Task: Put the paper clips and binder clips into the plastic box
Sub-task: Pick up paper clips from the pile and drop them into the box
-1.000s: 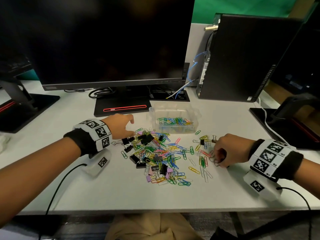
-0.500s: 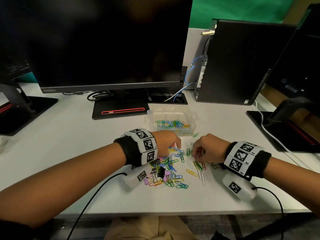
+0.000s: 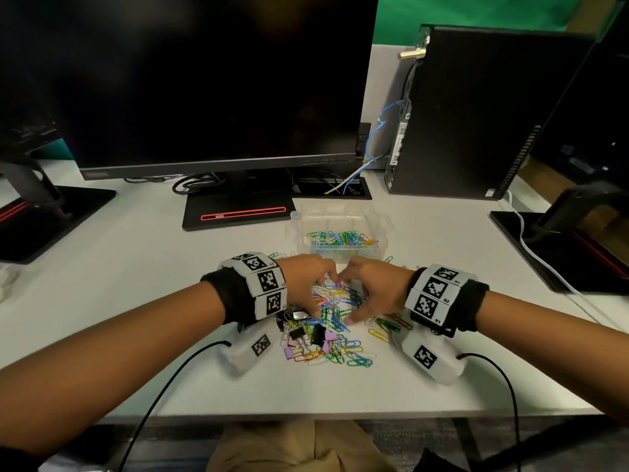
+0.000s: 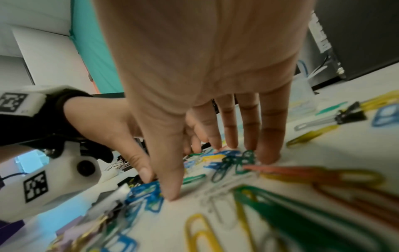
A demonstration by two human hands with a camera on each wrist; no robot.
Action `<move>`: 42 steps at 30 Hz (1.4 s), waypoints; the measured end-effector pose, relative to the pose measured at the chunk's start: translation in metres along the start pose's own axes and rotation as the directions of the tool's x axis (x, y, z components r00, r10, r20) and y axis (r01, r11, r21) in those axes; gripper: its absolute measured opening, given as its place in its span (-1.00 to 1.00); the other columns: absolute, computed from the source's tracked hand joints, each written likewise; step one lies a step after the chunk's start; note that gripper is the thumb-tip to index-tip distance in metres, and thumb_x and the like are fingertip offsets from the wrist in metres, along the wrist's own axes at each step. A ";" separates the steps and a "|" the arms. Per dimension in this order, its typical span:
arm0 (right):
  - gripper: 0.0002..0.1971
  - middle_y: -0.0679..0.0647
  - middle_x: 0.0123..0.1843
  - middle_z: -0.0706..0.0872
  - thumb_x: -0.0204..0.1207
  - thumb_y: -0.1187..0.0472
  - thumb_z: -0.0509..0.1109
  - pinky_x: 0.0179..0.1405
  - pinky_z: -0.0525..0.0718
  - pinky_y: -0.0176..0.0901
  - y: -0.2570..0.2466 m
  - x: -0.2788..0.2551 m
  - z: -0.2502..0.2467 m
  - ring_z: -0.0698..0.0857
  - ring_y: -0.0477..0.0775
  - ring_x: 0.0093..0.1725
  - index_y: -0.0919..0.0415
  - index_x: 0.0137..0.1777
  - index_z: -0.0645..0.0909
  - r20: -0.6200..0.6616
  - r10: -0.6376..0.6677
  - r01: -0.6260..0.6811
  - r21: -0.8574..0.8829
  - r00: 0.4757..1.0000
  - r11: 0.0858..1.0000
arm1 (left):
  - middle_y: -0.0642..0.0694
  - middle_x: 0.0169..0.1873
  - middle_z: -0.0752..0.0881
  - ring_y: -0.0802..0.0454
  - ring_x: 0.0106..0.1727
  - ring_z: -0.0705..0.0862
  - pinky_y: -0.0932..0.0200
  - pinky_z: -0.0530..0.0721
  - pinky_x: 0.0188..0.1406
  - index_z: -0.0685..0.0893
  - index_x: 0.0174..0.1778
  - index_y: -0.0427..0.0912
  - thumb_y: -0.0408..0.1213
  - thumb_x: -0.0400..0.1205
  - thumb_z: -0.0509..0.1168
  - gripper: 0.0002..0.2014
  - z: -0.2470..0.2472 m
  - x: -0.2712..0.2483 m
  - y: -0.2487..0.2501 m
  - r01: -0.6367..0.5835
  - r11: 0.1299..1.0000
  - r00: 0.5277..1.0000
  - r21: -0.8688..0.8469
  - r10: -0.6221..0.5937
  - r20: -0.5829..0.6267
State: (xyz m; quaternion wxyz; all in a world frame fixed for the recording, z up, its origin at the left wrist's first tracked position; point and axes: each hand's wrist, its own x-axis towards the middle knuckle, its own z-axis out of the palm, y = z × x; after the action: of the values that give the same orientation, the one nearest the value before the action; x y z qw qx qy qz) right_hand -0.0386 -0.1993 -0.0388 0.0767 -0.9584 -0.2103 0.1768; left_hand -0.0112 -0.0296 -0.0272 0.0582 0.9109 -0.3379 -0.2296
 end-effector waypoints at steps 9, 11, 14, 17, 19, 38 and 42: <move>-0.51 0.03 -0.04 0.74 0.25 -0.18 0.54 -0.07 0.60 -0.17 -0.018 0.004 0.004 0.65 0.00 -0.14 0.08 0.09 0.63 -0.048 0.010 -0.005 0.106 0.999 0.994 | -0.12 0.25 0.56 -0.02 0.20 0.57 0.09 0.56 0.19 0.35 0.42 -0.10 -0.10 0.41 0.52 -0.29 -0.001 -0.004 -0.008 0.003 1.000 1.000 -0.016 -0.004 -0.023; -0.59 0.05 -0.09 0.76 0.29 -0.10 0.55 -0.17 0.56 -0.21 -0.019 0.008 0.008 0.64 0.02 -0.16 0.11 0.03 0.63 -0.069 0.005 0.003 0.105 0.998 0.994 | -0.12 0.24 0.56 -0.03 0.20 0.56 0.10 0.54 0.17 0.38 0.39 -0.10 -0.11 0.41 0.53 -0.32 0.000 -0.003 -0.008 -0.001 1.000 1.000 -0.005 0.000 -0.022; -0.75 0.05 -0.15 0.76 0.36 0.06 0.52 -0.33 0.43 -0.44 -0.014 0.011 0.006 0.57 -0.12 -0.33 0.13 -0.02 0.67 -0.069 0.006 0.002 0.121 0.998 0.993 | -0.10 0.25 0.54 -0.01 0.21 0.55 0.19 0.48 0.11 0.47 0.33 -0.09 -0.13 0.42 0.51 -0.42 0.002 -0.003 -0.012 0.001 1.000 1.000 0.018 -0.001 -0.020; -0.78 0.10 -0.06 0.78 0.39 0.13 0.50 -0.42 0.38 -0.58 -0.004 0.008 -0.001 0.52 -0.28 -0.47 0.16 0.01 0.70 -0.069 0.042 -0.034 0.114 0.997 0.993 | -0.10 0.24 0.52 0.02 0.19 0.54 0.28 0.41 0.04 0.55 0.29 -0.07 -0.14 0.44 0.50 -0.50 0.003 -0.003 -0.015 -0.008 0.999 1.000 0.031 0.009 -0.023; -0.78 0.10 -0.05 0.77 0.40 0.14 0.50 -0.47 0.41 -0.58 0.004 0.005 -0.006 0.55 -0.32 -0.54 0.18 0.02 0.70 -0.068 0.079 -0.070 0.120 0.995 0.990 | -0.10 0.23 0.53 0.05 0.13 0.52 0.31 0.39 0.02 0.57 0.28 -0.09 -0.14 0.46 0.49 -0.52 0.002 -0.001 -0.014 -0.015 0.999 1.000 0.041 0.016 -0.025; -0.06 0.01 0.10 0.50 0.08 0.09 0.71 -0.31 0.39 -0.52 0.023 -0.040 0.003 0.44 -0.32 -0.26 -0.05 0.44 0.28 0.062 0.133 -0.140 0.129 0.989 0.982 | -0.17 0.31 0.44 -0.10 0.22 0.55 0.20 0.51 0.11 0.39 0.48 -0.13 -0.11 0.48 0.46 -0.34 0.010 0.021 0.025 -0.088 0.994 0.995 0.069 0.085 0.044; -0.10 0.02 0.01 0.54 0.09 0.13 0.71 -0.14 0.55 -0.24 0.022 -0.022 0.001 0.53 -0.19 -0.31 -0.07 0.41 0.31 0.016 0.122 -0.122 0.214 0.992 0.969 | -0.15 0.26 0.58 0.06 0.01 0.51 0.34 0.36 -0.35 0.51 0.40 -0.14 -0.22 0.53 0.43 -0.50 0.007 0.016 0.025 -0.147 0.989 0.987 -0.022 0.148 0.055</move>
State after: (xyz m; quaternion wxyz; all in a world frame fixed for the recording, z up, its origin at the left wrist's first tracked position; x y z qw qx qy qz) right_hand -0.0493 -0.2286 -0.0381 0.1682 -0.9555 -0.1308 0.2042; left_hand -0.0180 -0.0587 -0.0331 0.0736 0.8760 -0.4036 -0.2535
